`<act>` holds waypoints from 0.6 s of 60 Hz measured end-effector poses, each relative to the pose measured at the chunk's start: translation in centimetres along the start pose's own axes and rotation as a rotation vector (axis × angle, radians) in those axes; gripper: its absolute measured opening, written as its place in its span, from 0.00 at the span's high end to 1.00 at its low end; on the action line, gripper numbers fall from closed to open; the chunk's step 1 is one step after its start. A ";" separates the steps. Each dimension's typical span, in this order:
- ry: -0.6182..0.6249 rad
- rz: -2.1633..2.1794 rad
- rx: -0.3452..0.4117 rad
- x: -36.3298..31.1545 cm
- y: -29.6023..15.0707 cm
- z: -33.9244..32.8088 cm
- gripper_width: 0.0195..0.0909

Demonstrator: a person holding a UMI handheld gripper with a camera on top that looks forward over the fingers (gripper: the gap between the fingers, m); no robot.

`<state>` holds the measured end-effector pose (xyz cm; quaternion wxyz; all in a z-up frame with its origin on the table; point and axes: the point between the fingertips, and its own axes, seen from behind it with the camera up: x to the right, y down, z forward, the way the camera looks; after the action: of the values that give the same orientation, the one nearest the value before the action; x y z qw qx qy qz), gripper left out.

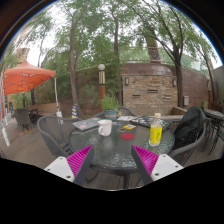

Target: Pour water

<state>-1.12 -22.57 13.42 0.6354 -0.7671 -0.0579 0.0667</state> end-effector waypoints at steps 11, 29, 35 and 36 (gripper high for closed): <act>0.055 -0.020 0.013 3.5 -0.5 1.4 0.14; 0.217 -0.117 0.105 18.6 -2.3 11.9 0.15; 0.224 -0.111 0.111 21.0 -2.3 16.4 0.15; 0.222 -0.107 0.112 21.2 -2.2 17.1 0.15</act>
<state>16.76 -1.89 11.83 0.6824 -0.7289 -0.0244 -0.0496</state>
